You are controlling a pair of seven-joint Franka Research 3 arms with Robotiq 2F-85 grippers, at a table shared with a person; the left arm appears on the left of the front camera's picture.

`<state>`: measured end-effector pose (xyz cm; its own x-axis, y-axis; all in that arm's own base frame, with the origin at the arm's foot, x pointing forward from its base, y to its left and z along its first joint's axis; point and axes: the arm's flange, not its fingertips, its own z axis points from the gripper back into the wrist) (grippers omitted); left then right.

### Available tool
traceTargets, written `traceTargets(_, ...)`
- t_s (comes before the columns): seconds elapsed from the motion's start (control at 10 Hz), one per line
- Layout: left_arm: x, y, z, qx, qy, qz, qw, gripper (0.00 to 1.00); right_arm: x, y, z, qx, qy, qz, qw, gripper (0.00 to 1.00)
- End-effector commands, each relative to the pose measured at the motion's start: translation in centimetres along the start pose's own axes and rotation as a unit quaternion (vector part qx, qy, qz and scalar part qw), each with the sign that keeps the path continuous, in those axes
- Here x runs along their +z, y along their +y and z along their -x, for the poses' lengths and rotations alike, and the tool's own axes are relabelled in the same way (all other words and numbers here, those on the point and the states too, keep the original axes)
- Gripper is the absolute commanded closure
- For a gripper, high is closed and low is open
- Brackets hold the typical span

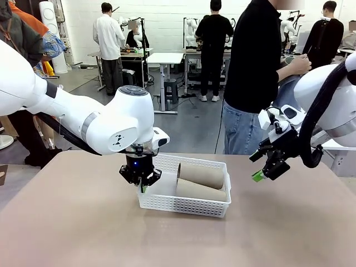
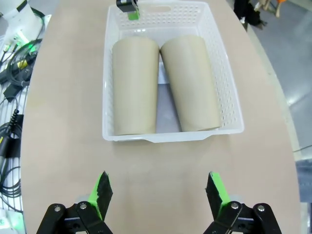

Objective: Clean and organize the cups into the basket.
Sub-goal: Pick up the Reusable plastic cup from the right side of the table and stack it inside the Organizing basket in the center of the table.

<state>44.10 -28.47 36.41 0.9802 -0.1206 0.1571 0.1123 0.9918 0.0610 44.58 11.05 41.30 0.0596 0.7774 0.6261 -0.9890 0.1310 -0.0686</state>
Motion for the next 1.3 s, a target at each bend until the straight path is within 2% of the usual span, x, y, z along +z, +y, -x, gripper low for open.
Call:
traceTargets(0.0, 0.1, -0.2, 0.1, -0.004, -0.005, -0.007, 1.000, 1.00, 0.2, 0.2, -0.3, 0.007, -0.003, -0.003, 1.000, 0.00)
traceTargets(0.5, 0.1, -0.2, 0.1, -0.004, -0.005, -0.007, 1.000, 1.00, 0.2, 0.0, -0.2, 0.003, -0.001, 0.001, 1.000, 0.00)
traceTargets(0.7, 0.1, -0.2, 0.1, -0.004, -0.005, -0.007, 1.000, 1.00, 4.3, 0.7, 2.6, 0.022, -0.115, -0.045, 0.992, 0.00)
traceTargets(0.8, 0.1, -0.2, 0.1, -0.004, -0.005, -0.007, 1.000, 1.00, 6.4, 1.3, 4.4, 0.027, -0.186, -0.063, 0.980, 0.00)
traceTargets(1.0, 0.1, -0.2, 0.1, -0.004, -0.005, -0.007, 1.000, 1.00, 9.2, 1.9, 7.9, 0.005, -0.286, -0.087, 0.954, 0.00)
traceTargets(1.2, 0.1, -0.2, 0.1, -0.004, -0.005, -0.007, 1.000, 1.00, 11.1, 2.4, 12.7, -0.032, -0.328, -0.069, 0.942, 0.00)
